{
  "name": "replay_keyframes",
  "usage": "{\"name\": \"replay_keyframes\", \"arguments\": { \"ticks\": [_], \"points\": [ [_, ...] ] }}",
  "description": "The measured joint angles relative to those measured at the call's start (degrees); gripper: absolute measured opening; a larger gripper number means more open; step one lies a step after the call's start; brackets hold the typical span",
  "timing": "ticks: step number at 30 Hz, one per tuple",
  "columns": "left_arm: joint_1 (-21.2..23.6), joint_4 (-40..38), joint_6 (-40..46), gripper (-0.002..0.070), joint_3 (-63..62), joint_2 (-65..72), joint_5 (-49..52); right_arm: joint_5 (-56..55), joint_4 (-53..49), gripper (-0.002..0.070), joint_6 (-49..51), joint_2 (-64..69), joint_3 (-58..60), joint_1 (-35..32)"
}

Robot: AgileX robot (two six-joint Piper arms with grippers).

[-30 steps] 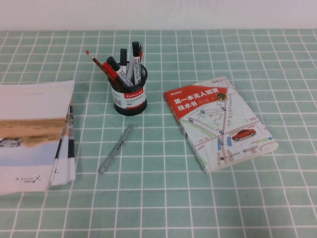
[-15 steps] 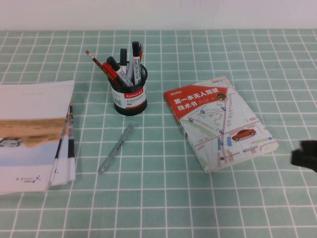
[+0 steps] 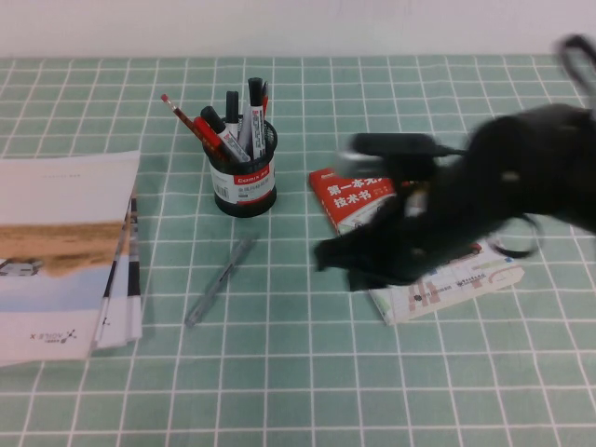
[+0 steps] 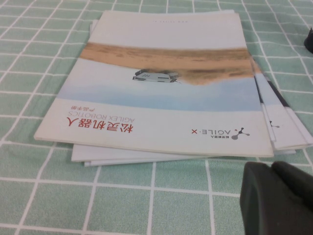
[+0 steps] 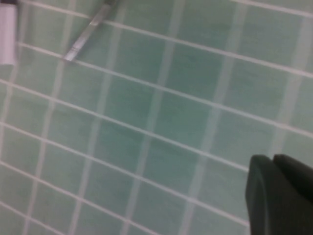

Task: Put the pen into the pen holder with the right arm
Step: Pick up the pen on the table

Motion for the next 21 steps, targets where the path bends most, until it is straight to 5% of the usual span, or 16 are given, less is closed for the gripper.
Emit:
{"name": "replay_keyframes", "arguments": {
  "ticks": [9,17,21],
  "points": [
    [0.0,0.0,0.0,-0.0004,0.0,0.0,0.0,5.3,-3.0,0.002,4.8,19.8,-24.0,7.3],
    [0.0,0.0,0.0,-0.0004,0.0,0.0,0.0,11.3,-5.5,0.035,11.2,32.5,-41.9,9.0],
    [0.0,0.0,0.0,-0.0004,0.0,0.0,0.0,13.0,-8.0,0.0393,15.7,37.4,-48.2,9.2]
  ]
}}
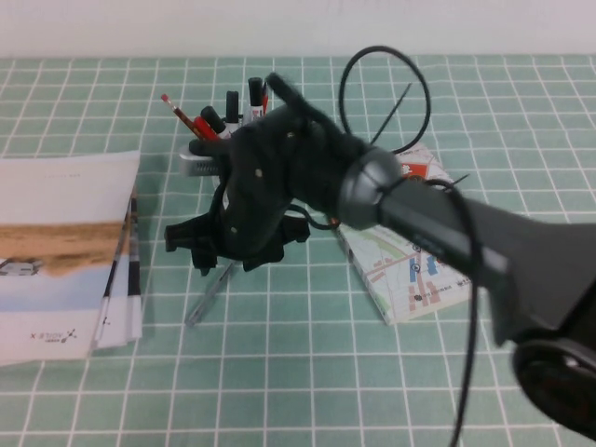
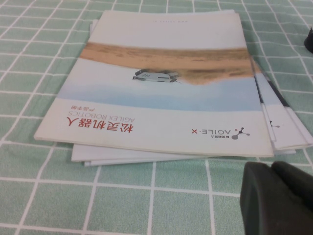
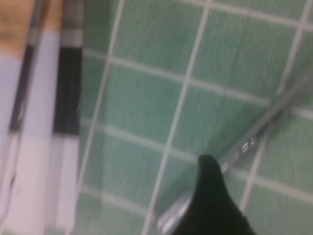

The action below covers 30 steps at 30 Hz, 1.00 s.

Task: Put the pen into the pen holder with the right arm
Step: Pick up the pen on the table

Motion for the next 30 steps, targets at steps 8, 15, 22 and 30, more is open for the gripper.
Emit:
{"name": "replay_keyframes", "arguments": {
  "ticks": [8,15,22,30],
  "points": [
    [0.0,0.0,0.0,-0.0004,0.0,0.0,0.0,0.7,-3.5,0.0398,2.1,7.5,-8.1,0.2],
    [0.0,0.0,0.0,-0.0004,0.0,0.0,0.0,2.7,-4.5,0.0372,2.3,9.9,-11.4,0.4],
    [0.0,0.0,0.0,-0.0004,0.0,0.0,0.0,7.4,-4.7,0.0291,-0.1,9.9,-11.7,0.4],
    [0.0,0.0,0.0,-0.0004,0.0,0.0,0.0,9.1,-2.9,0.0269,-6.9,9.9,-12.0,0.4]
  ]
}}
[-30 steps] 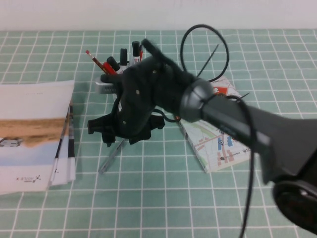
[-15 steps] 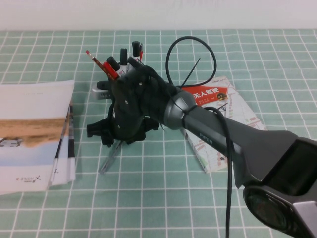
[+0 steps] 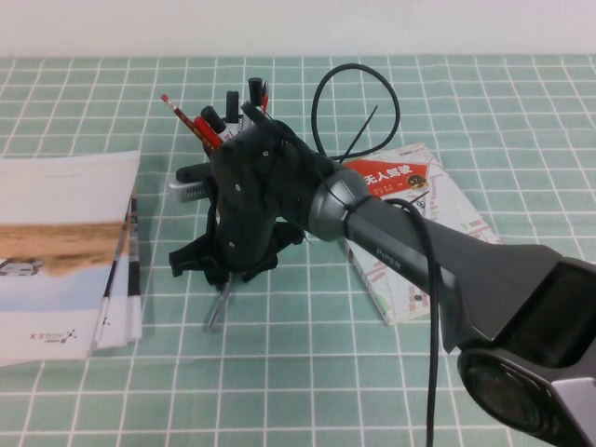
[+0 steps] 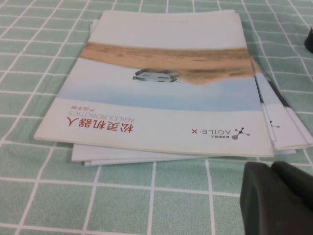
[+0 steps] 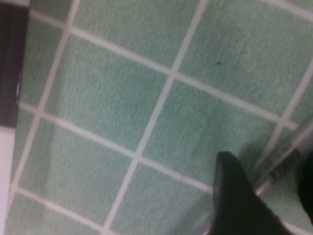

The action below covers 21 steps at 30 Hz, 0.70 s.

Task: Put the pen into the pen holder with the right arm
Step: Pick up the pen on the table

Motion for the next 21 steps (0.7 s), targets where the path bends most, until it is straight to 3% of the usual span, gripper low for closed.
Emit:
{"name": "replay_keyframes", "arguments": {
  "ticks": [10,21],
  "points": [
    [0.0,0.0,0.0,-0.0004,0.0,0.0,0.0,0.9,2.8,0.0239,-3.6,0.0,0.0,-0.5],
    [0.0,0.0,0.0,-0.0004,0.0,0.0,0.0,1.5,2.8,0.0084,-6.4,0.0,0.0,-1.0]
  ]
}}
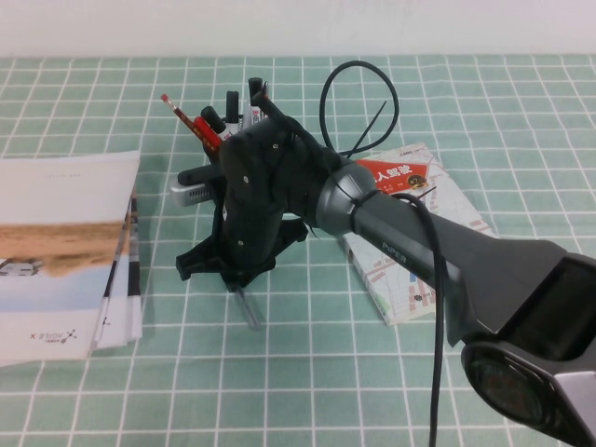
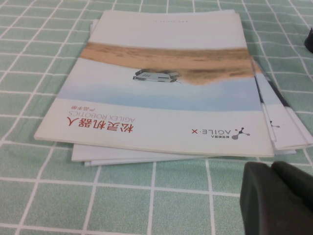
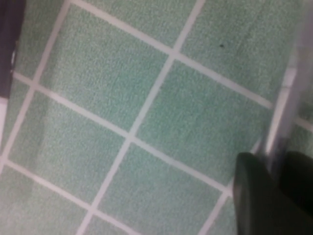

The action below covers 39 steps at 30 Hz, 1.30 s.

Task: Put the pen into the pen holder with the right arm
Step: Pick up the pen on the table, then place the pen onto the pen holder

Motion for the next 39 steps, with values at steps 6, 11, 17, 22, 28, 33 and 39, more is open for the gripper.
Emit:
{"name": "replay_keyframes", "arguments": {
  "ticks": [6,11,17,22,28,33,39],
  "points": [
    [0.0,0.0,0.0,-0.0004,0.0,0.0,0.0,0.6,1.6,0.0042,-1.9,-0.1,0.1,0.0],
    [0.0,0.0,0.0,-0.0004,0.0,0.0,0.0,1.6,1.6,0.0041,-3.1,-5.0,6.1,0.4],
    [0.0,0.0,0.0,-0.0004,0.0,0.0,0.0,0.3,-2.2,0.0041,-3.4,-18.9,20.0,0.6],
    [0.0,0.0,0.0,-0.0004,0.0,0.0,0.0,-20.4,-2.9,0.0041,-5.1,-30.4,32.8,0.5],
    [0.0,0.0,0.0,-0.0004,0.0,0.0,0.0,-57.1,-5.3,0.0041,-7.5,-34.8,47.5,-1.2],
    [0.0,0.0,0.0,-0.0004,0.0,0.0,0.0,-87.8,-6.1,0.0041,-8.5,-32.7,54.4,-3.4],
    [0.0,0.0,0.0,-0.0004,0.0,0.0,0.0,-106.2,-2.8,0.0041,-14.1,-25.9,53.2,-5.1]
  ]
}}
